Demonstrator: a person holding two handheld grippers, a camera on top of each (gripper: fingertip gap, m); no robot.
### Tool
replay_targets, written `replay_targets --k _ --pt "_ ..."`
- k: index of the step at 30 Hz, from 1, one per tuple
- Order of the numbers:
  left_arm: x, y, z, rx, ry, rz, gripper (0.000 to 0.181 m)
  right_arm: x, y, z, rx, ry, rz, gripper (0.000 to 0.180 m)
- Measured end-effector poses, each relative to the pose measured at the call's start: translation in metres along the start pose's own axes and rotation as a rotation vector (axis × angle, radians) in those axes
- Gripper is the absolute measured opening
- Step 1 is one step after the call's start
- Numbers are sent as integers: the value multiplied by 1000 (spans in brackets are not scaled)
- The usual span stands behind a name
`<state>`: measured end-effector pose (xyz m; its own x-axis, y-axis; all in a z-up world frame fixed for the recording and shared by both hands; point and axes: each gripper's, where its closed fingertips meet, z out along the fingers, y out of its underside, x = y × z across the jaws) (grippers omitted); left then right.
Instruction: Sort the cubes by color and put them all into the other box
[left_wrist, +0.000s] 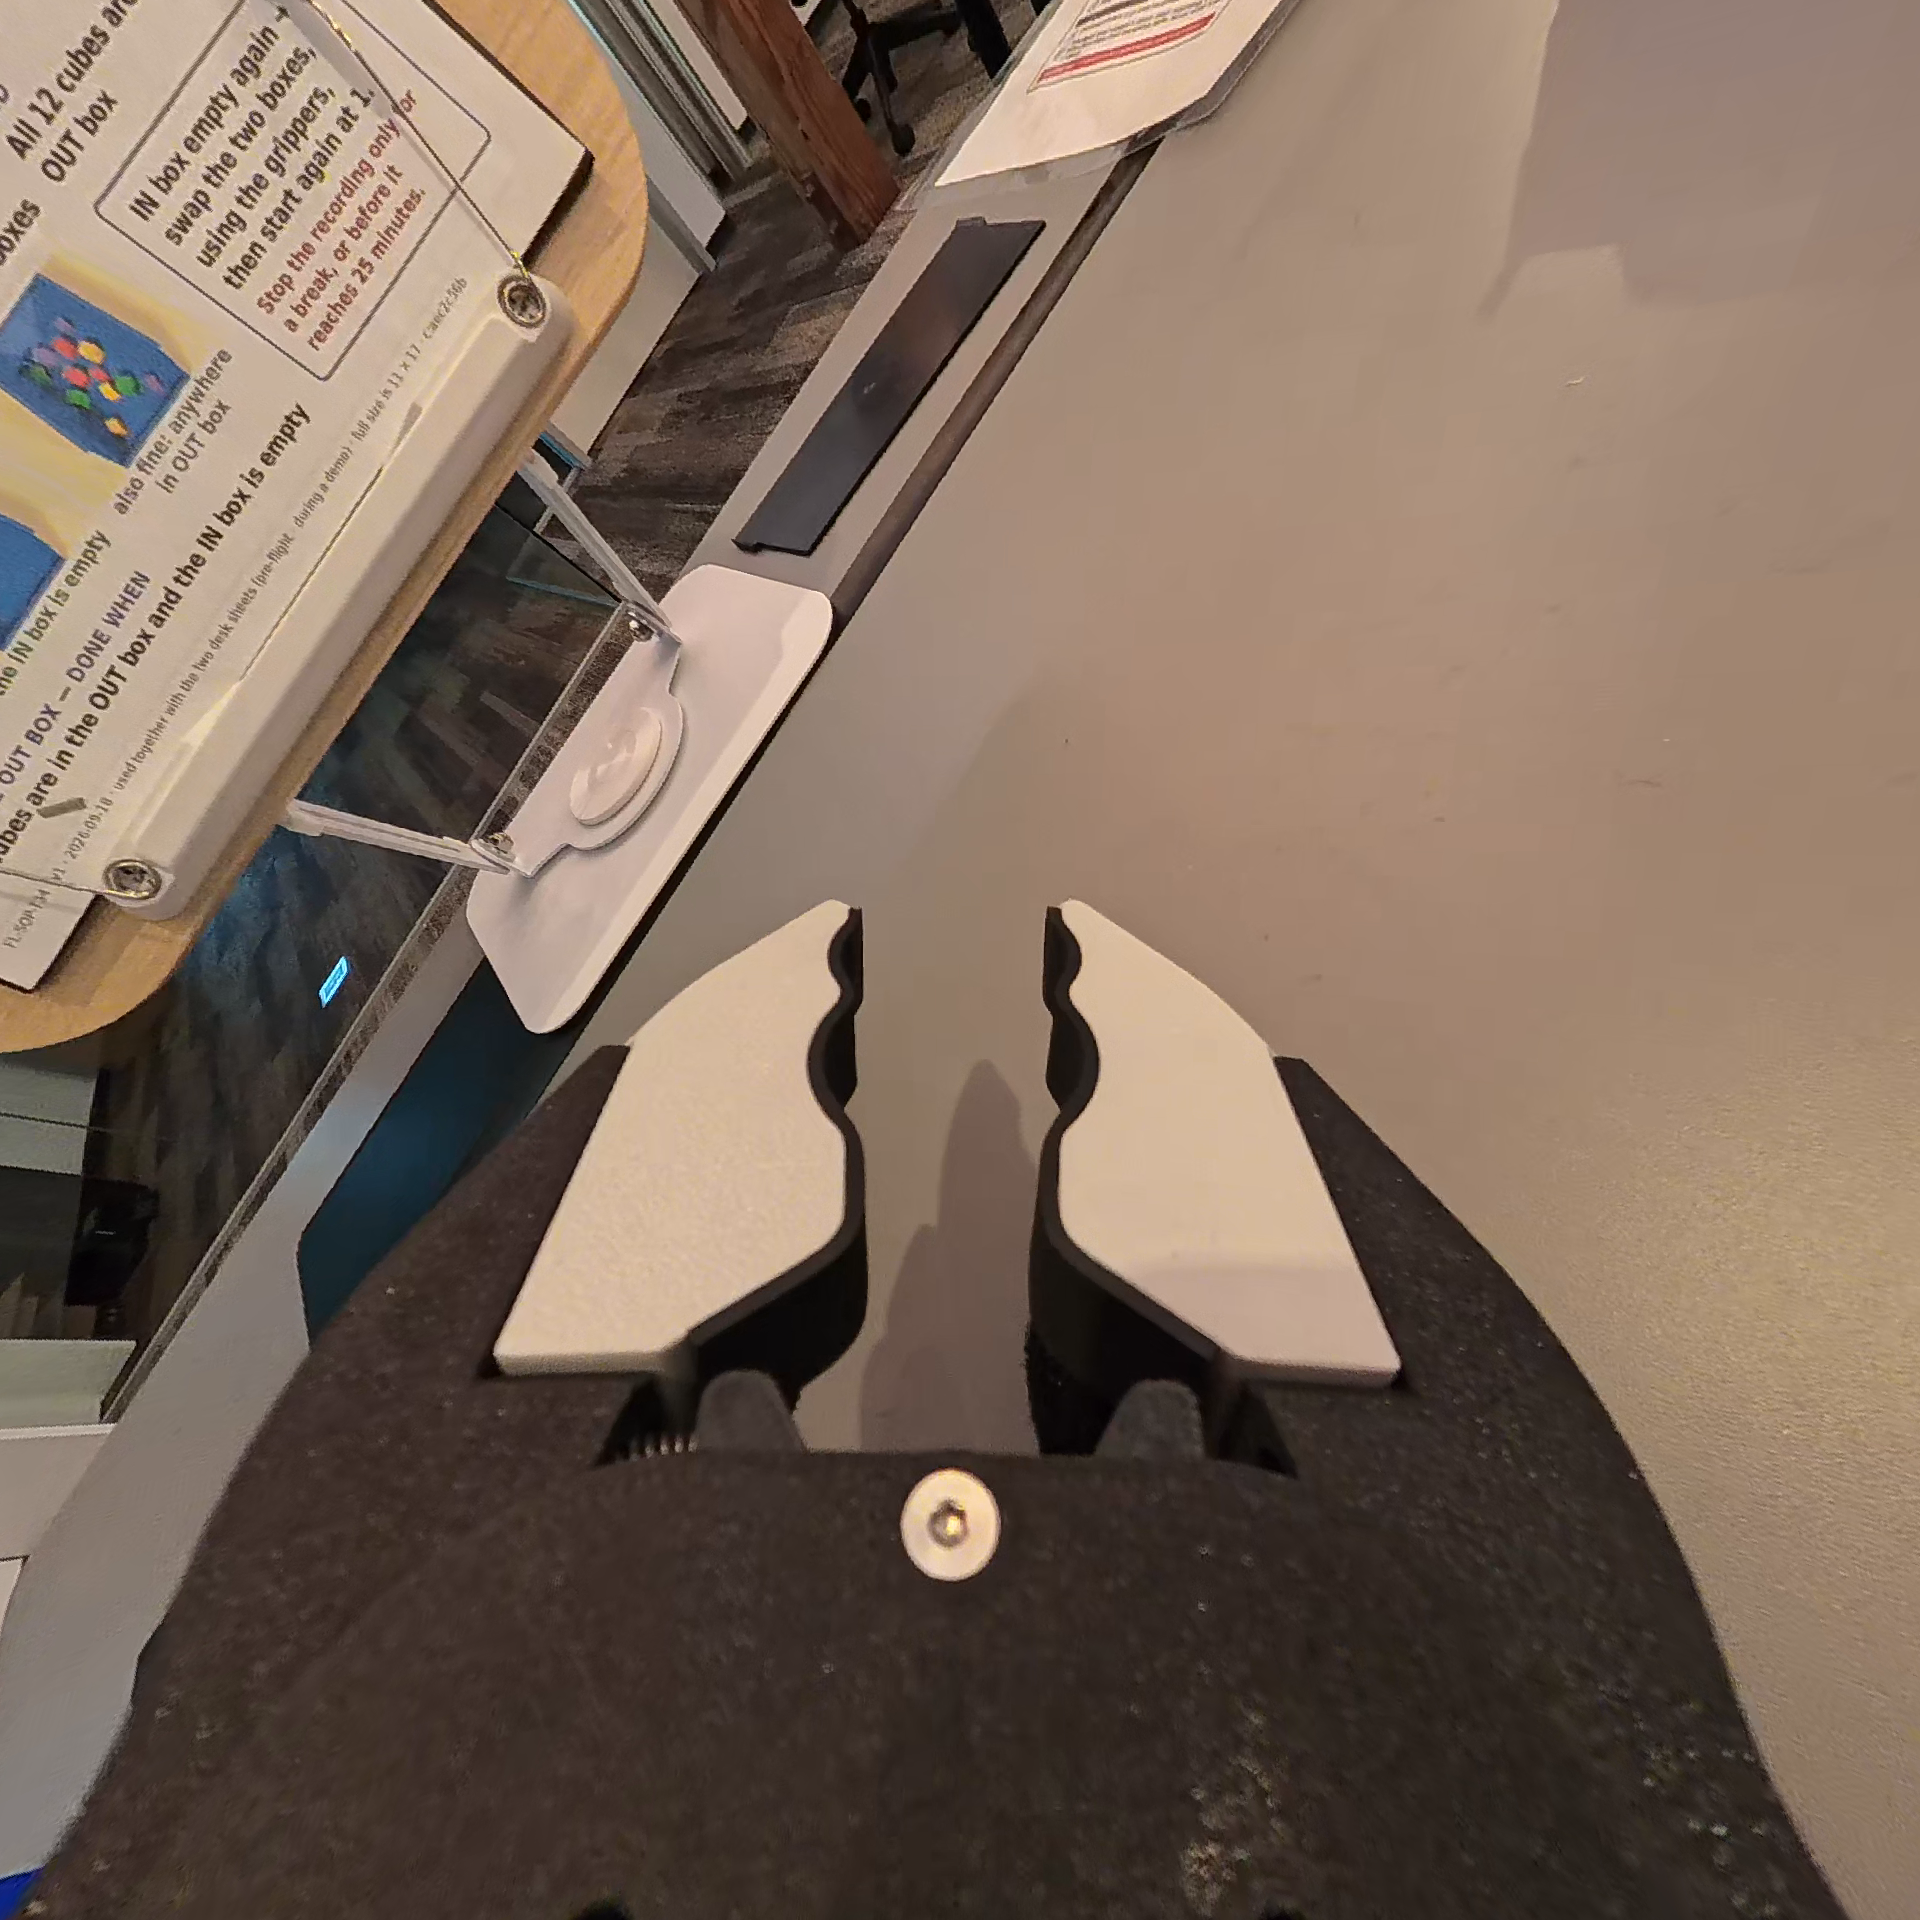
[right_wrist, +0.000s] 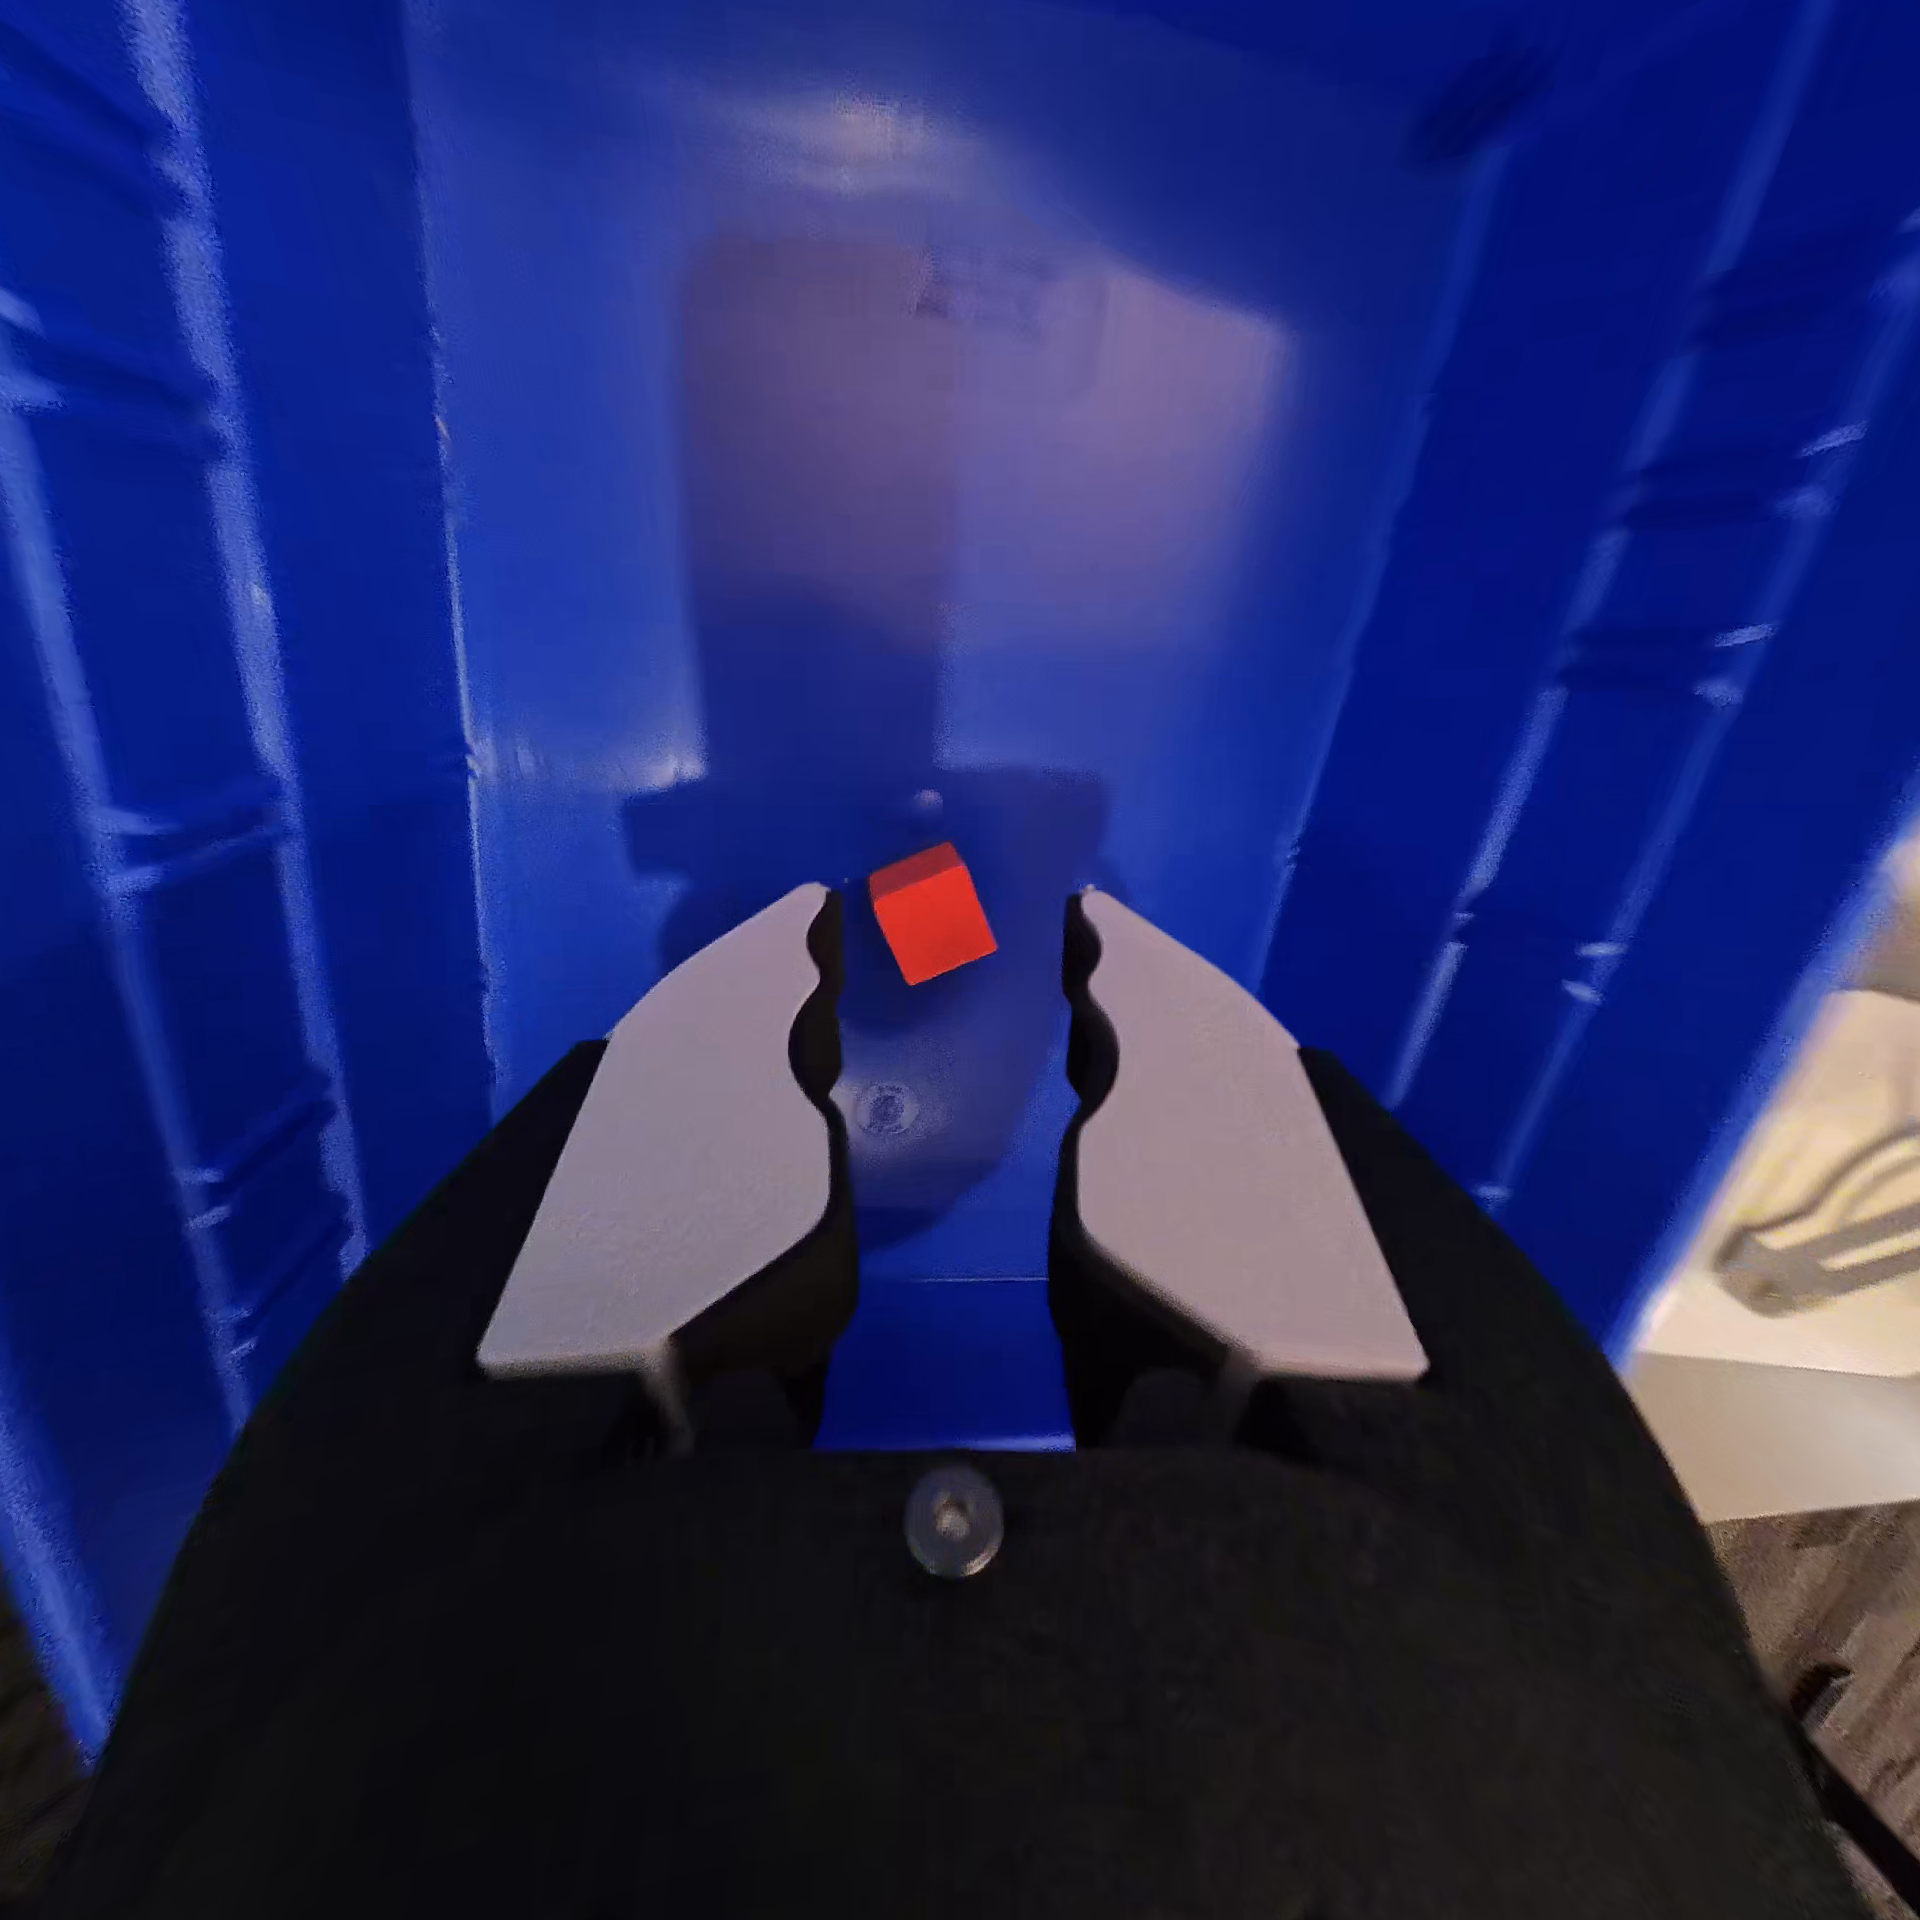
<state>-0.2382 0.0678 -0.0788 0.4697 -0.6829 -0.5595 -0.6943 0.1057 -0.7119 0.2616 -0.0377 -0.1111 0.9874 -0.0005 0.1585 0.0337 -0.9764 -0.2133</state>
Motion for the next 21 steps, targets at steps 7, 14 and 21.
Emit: replay_targets --k 7,14,21 --pt "1 -1 2 -4 -1 5 33 -13 -79 -131 576 288 4 45" --pt "2 1 2 -12 -5 11 33 -117 -127 -252 1067 338 -62 58" --pt "-8 6 2 -17 -26 -18 33 -217 -153 -293 1299 287 -125 62"
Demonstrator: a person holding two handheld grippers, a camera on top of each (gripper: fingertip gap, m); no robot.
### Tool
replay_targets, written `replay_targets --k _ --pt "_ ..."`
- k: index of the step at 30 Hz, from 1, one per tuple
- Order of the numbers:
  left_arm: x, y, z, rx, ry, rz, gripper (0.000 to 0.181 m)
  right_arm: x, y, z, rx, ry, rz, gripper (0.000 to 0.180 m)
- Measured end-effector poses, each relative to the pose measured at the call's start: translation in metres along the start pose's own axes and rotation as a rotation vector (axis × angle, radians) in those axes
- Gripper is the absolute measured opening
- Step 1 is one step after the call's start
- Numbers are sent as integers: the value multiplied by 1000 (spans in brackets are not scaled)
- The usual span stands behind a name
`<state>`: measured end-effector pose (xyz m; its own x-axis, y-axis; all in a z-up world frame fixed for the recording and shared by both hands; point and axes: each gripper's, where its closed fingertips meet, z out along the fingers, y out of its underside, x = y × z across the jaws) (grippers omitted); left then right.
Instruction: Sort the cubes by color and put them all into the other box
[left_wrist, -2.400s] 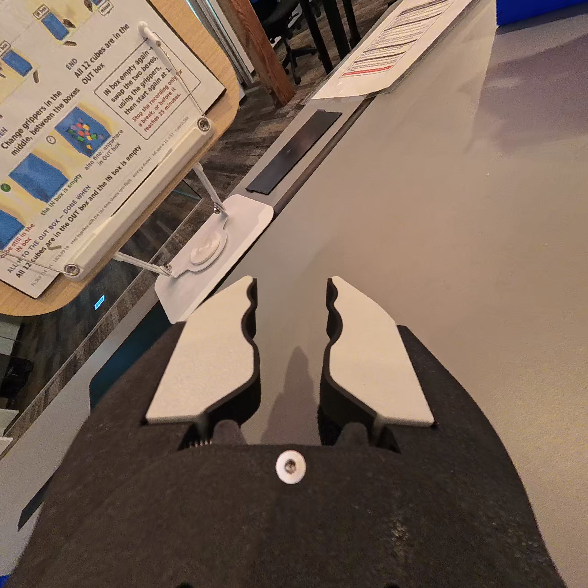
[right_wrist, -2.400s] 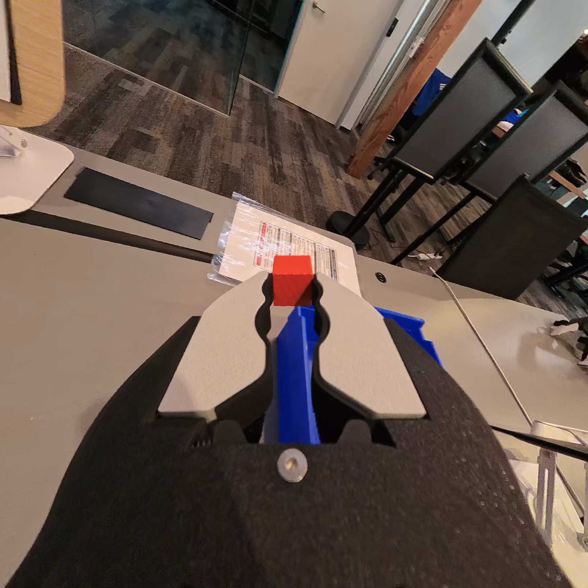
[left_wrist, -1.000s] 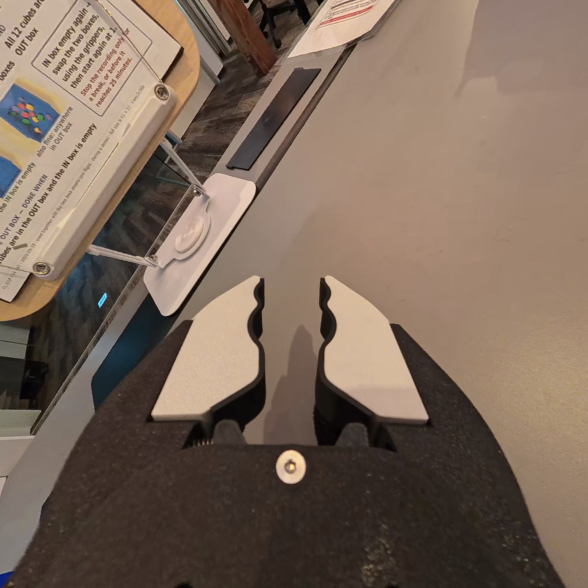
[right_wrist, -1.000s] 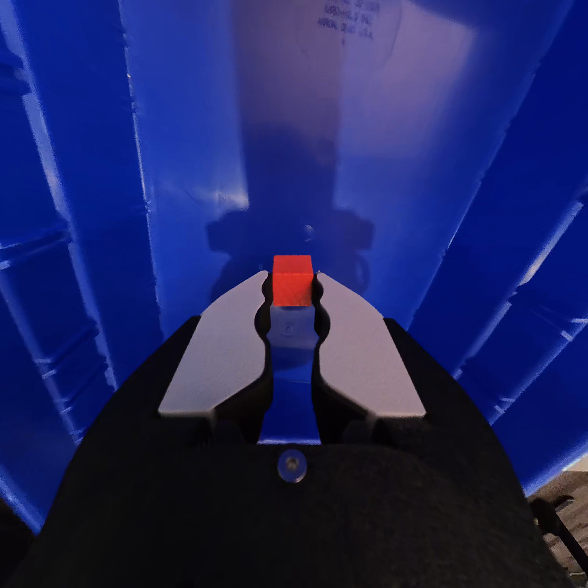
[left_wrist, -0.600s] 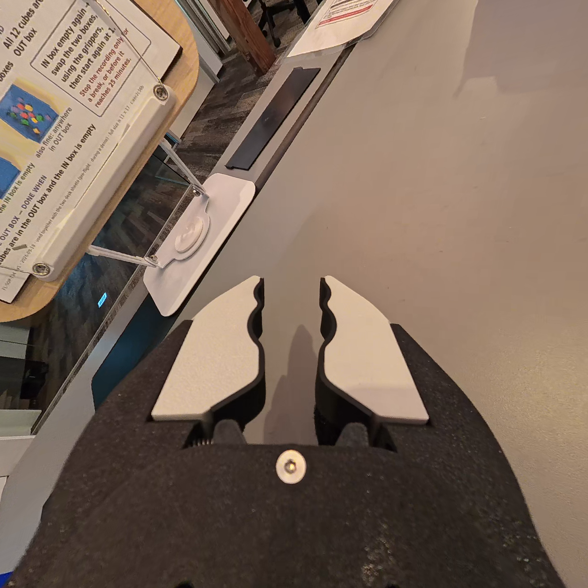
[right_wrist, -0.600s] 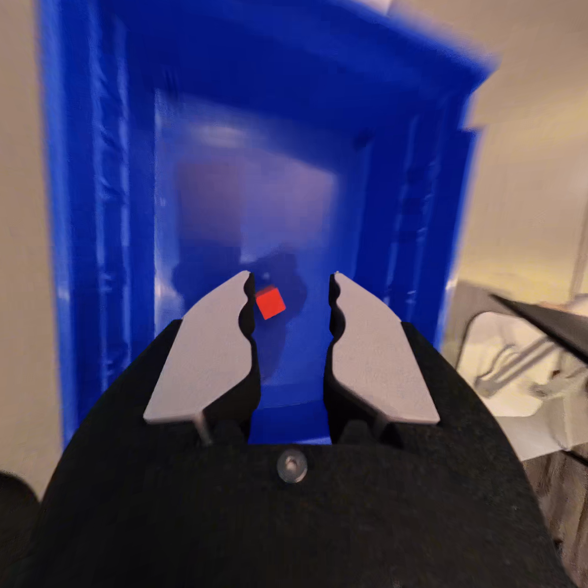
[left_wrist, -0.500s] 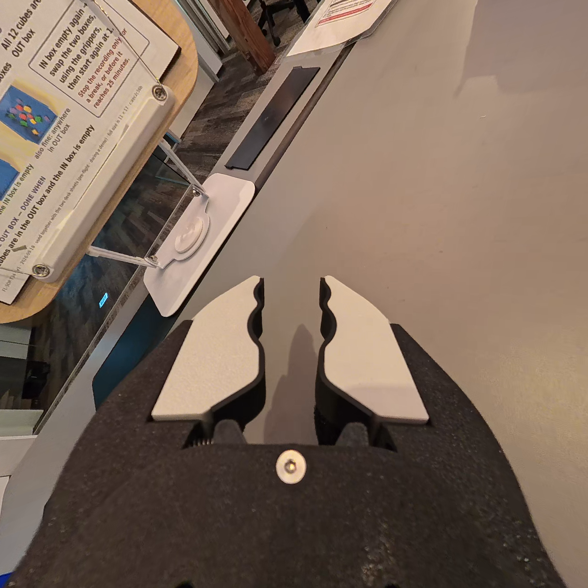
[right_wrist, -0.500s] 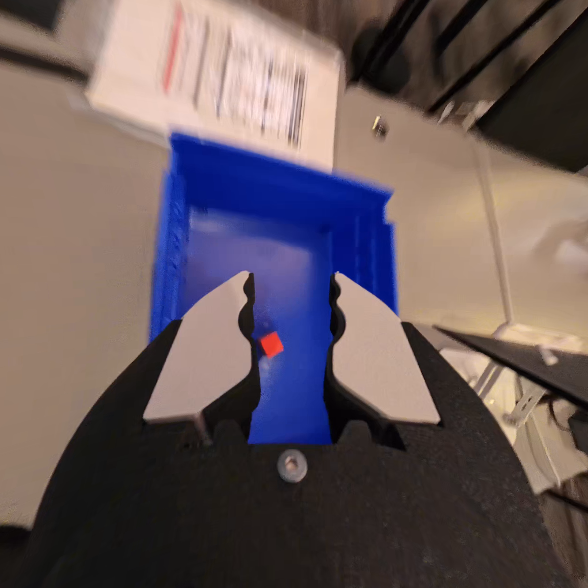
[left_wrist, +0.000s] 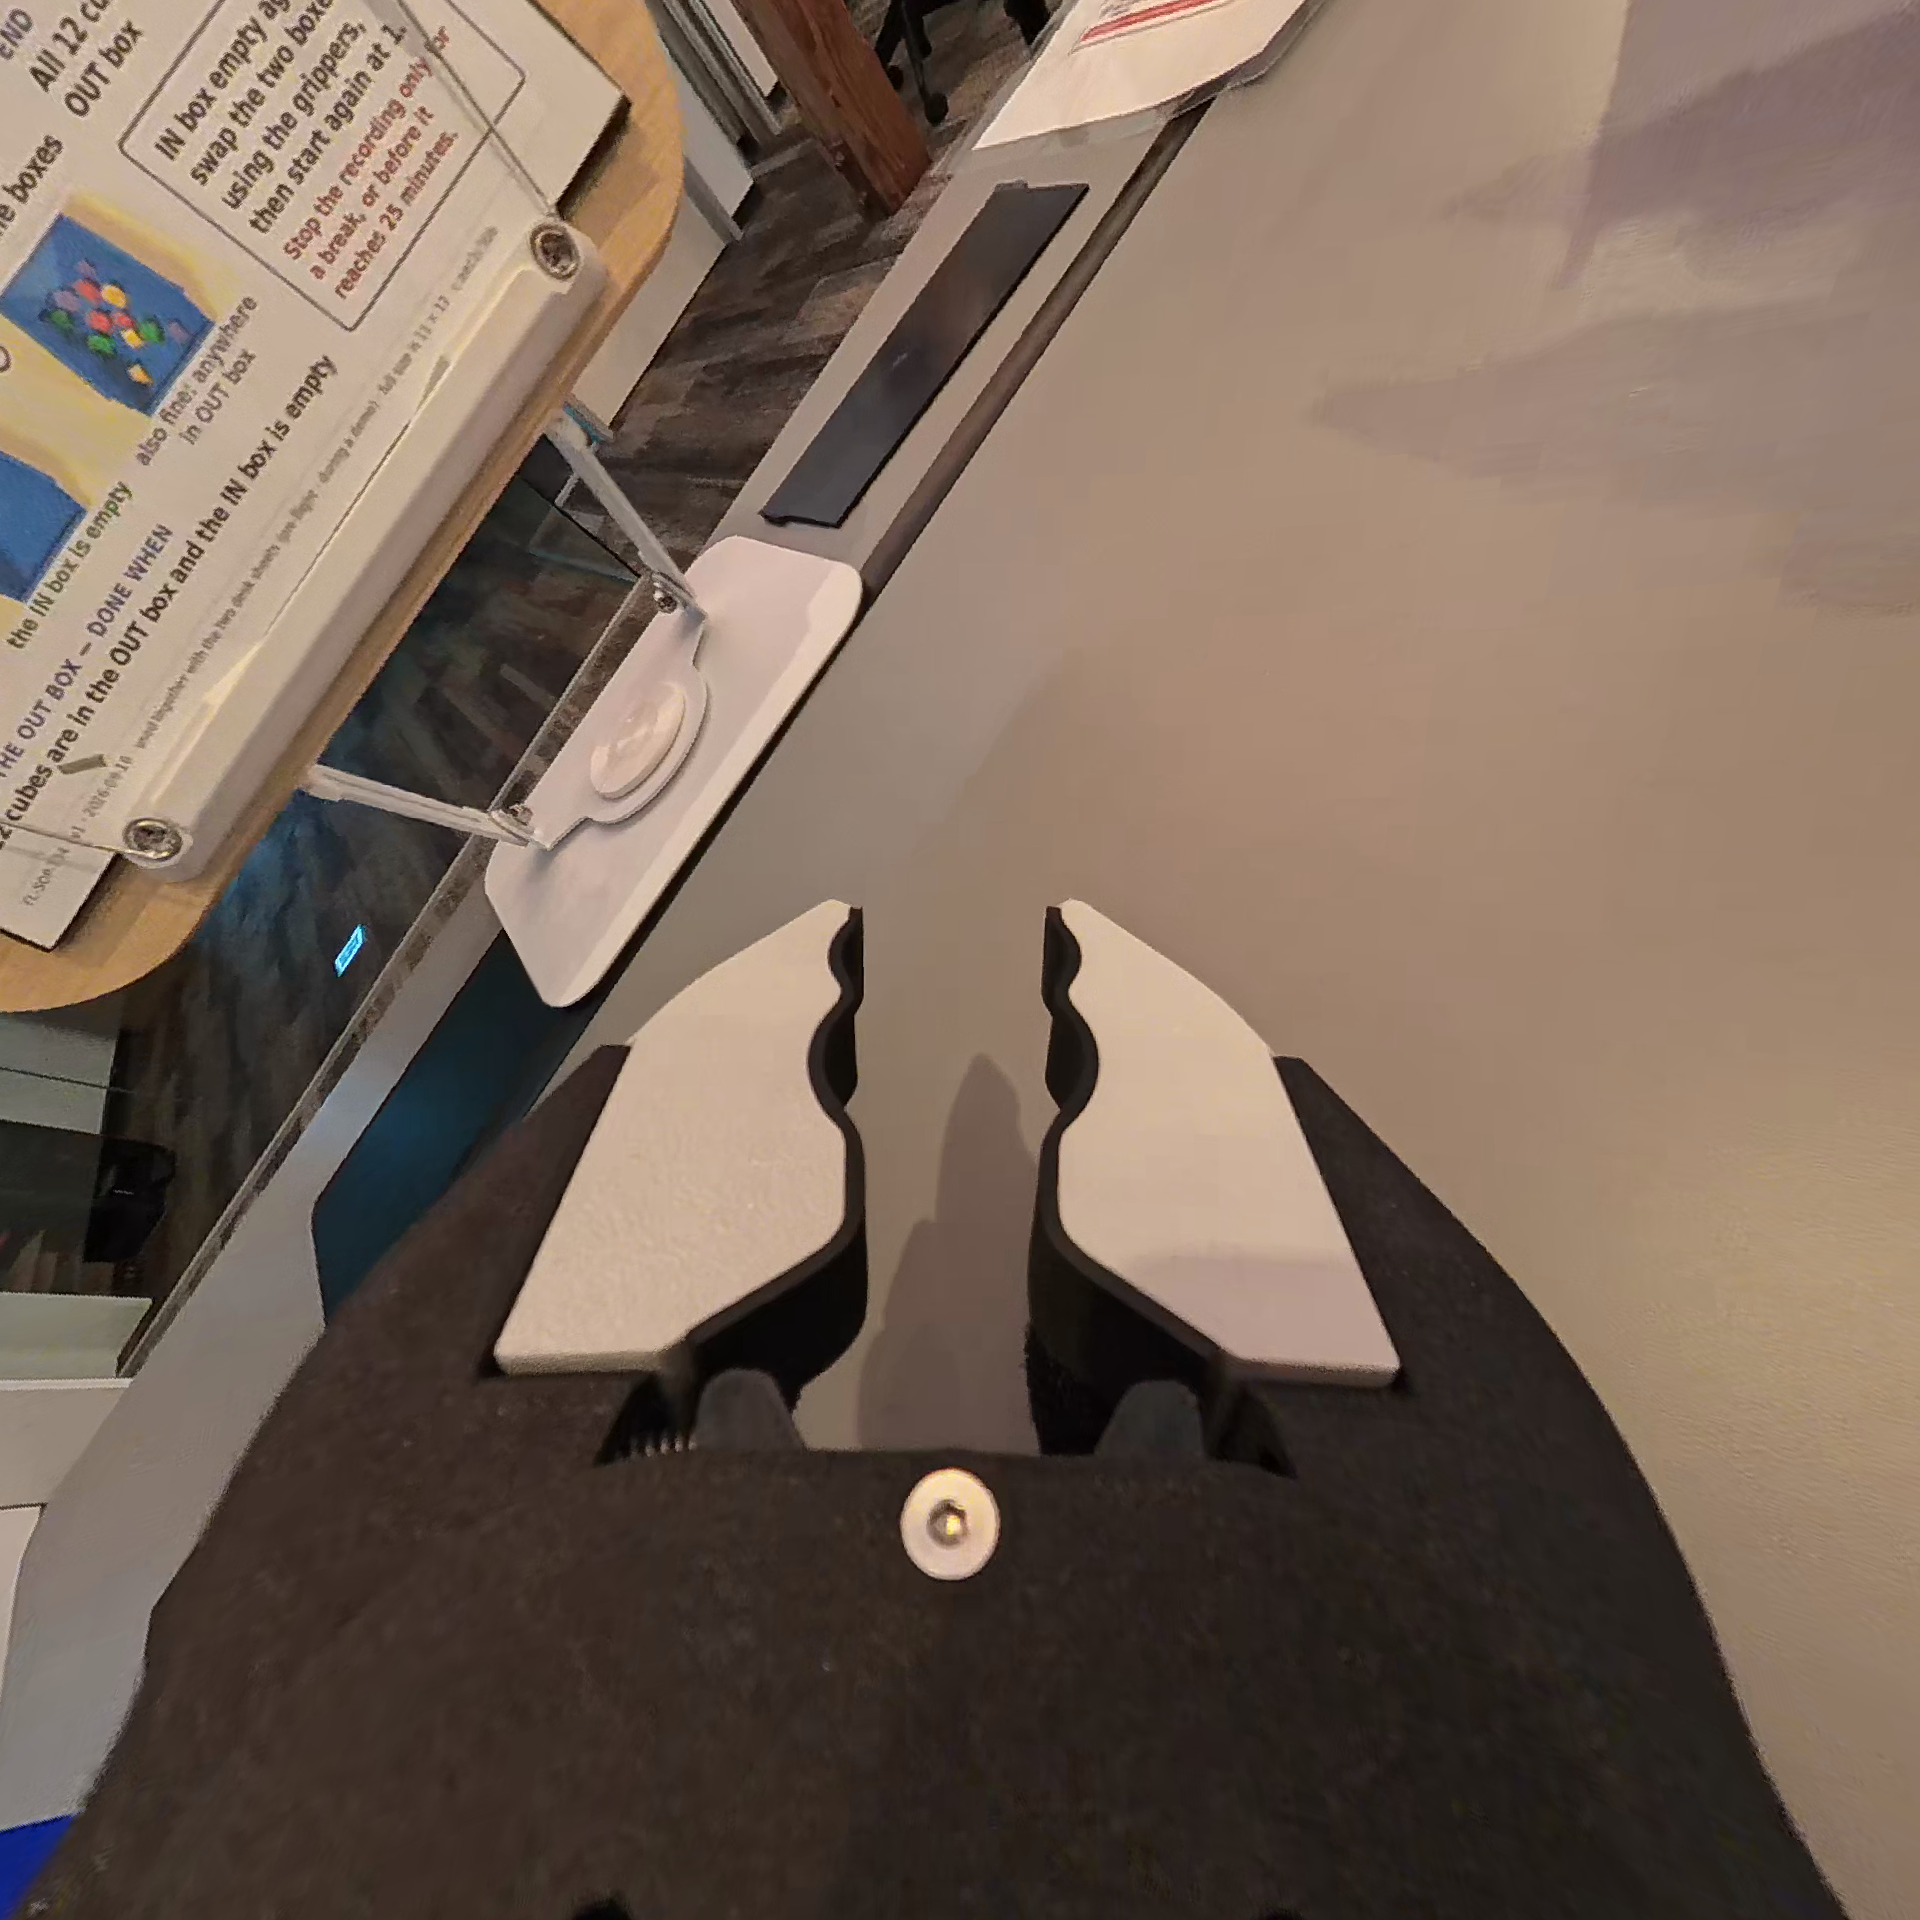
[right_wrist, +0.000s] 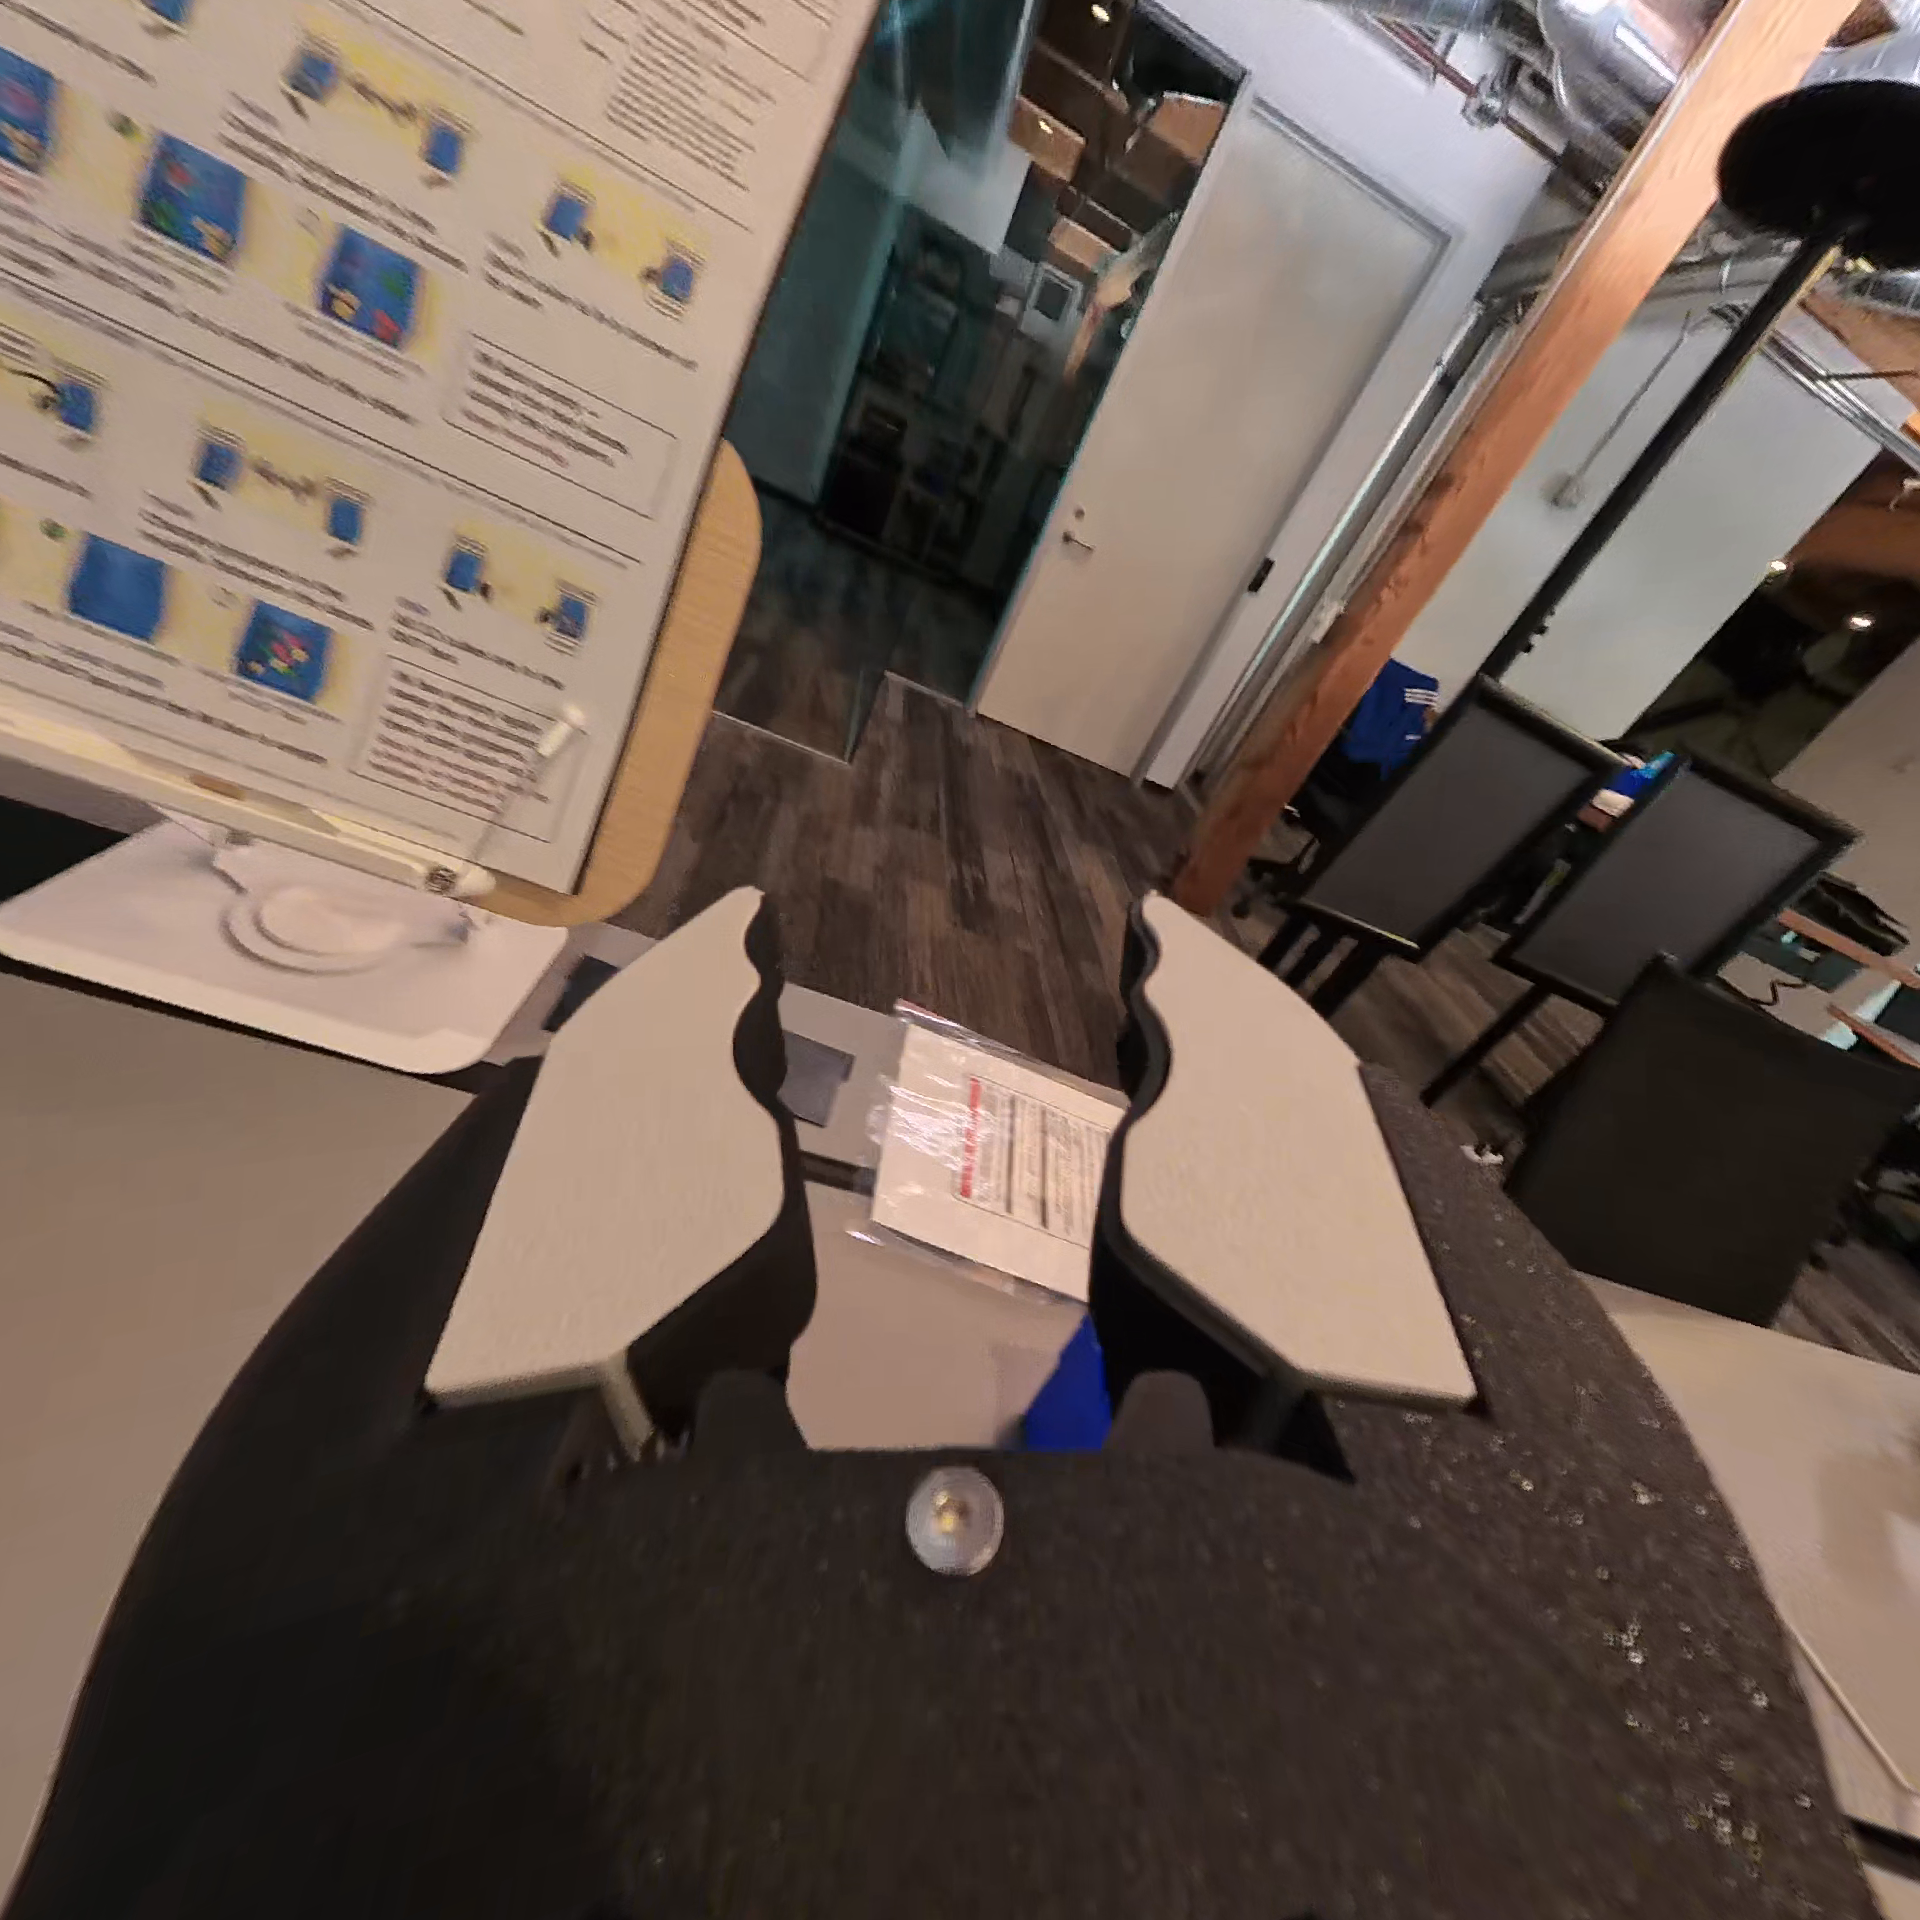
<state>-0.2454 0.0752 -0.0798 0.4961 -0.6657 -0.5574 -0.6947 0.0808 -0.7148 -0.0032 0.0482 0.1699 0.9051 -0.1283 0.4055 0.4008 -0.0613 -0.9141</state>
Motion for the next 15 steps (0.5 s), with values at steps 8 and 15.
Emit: replay_targets --k 8,15 --pt "-39 -9 -17 45 -100 -51 33 -56 -13 -5 124 -57 23 63" --pt "-123 -29 -90 76 -305 -114 34 -70 -10 -2 122 -82 43 65"
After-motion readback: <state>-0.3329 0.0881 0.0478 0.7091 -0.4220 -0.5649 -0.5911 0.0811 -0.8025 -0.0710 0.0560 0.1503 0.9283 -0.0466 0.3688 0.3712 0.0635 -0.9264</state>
